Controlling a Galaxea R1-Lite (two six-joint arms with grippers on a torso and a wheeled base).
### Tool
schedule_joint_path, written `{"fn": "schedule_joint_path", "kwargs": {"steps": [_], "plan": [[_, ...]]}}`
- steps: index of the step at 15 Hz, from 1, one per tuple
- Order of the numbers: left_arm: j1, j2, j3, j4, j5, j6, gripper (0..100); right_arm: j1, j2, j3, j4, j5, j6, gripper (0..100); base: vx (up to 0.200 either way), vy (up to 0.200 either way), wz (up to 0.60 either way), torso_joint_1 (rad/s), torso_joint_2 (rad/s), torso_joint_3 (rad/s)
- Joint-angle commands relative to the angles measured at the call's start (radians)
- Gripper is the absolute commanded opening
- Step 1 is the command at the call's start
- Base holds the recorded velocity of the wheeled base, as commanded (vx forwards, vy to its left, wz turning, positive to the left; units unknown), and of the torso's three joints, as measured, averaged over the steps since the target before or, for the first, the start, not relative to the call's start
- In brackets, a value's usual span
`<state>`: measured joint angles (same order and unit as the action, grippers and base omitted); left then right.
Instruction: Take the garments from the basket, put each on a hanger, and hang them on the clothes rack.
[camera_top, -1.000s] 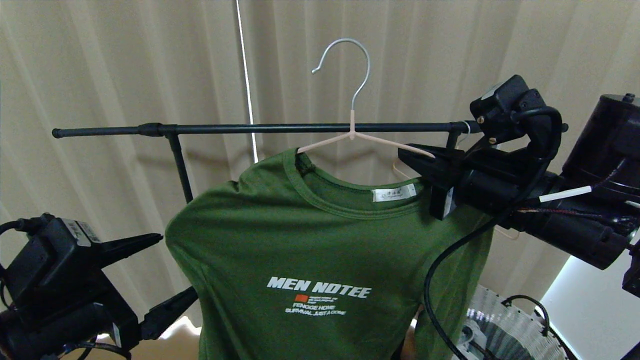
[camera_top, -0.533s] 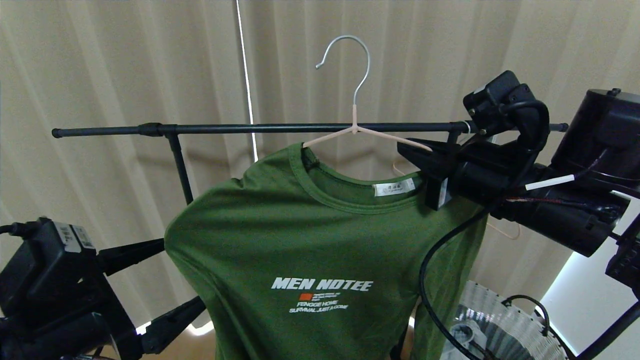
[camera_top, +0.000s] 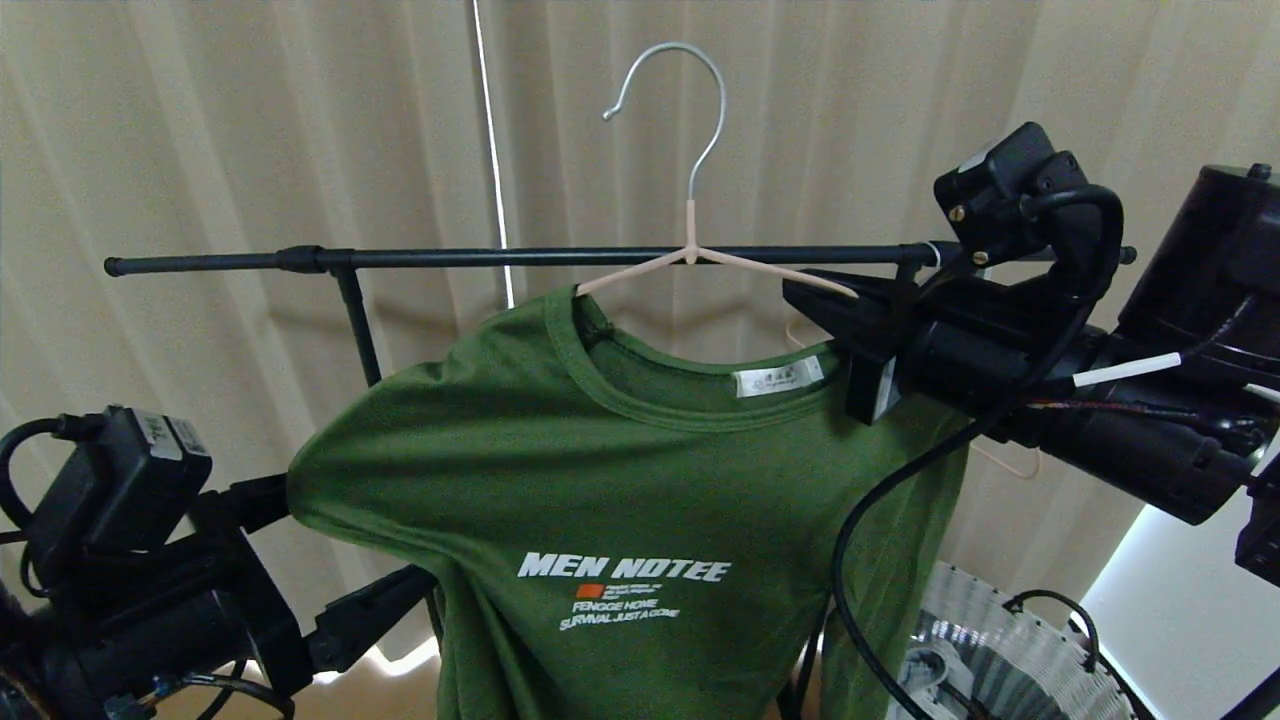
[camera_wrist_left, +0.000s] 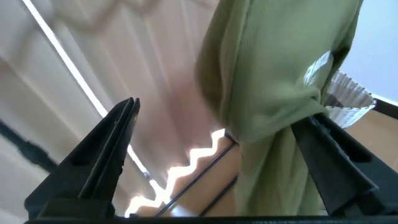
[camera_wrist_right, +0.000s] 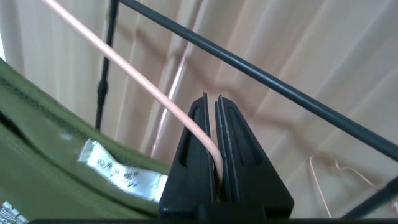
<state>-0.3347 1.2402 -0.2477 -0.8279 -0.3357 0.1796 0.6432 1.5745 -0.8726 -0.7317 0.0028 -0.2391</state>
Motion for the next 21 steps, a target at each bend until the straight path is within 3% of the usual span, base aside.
{"fn": "schedule_joint_path", "kwargs": {"steps": [1,9,14,21], "plan": [[-0.007,0.018,0.004,0.0,0.0,0.0,0,0.003,-0.008,-0.003,0.0,0.0,0.0,0,0.0,0.0,0.0,0.0,0.0,0.0],[-0.003,0.012,0.004,-0.008,0.003,-0.002,0,-0.014,-0.019,0.0,0.005,-0.003,0.0,0,0.0,0.0,0.0,0.0,0.0,0.0],[0.149,-0.054,0.008,-0.025,0.003,0.003,0,-0.109,-0.024,0.027,0.014,-0.01,-0.009,0,0.0,0.0,0.0,0.0,0.0,0.0],[0.169,-0.209,0.019,-0.019,0.0,-0.003,0,-0.123,-0.013,0.014,0.087,-0.015,-0.051,0,0.0,0.0,0.0,0.0,0.0,0.0]]}}
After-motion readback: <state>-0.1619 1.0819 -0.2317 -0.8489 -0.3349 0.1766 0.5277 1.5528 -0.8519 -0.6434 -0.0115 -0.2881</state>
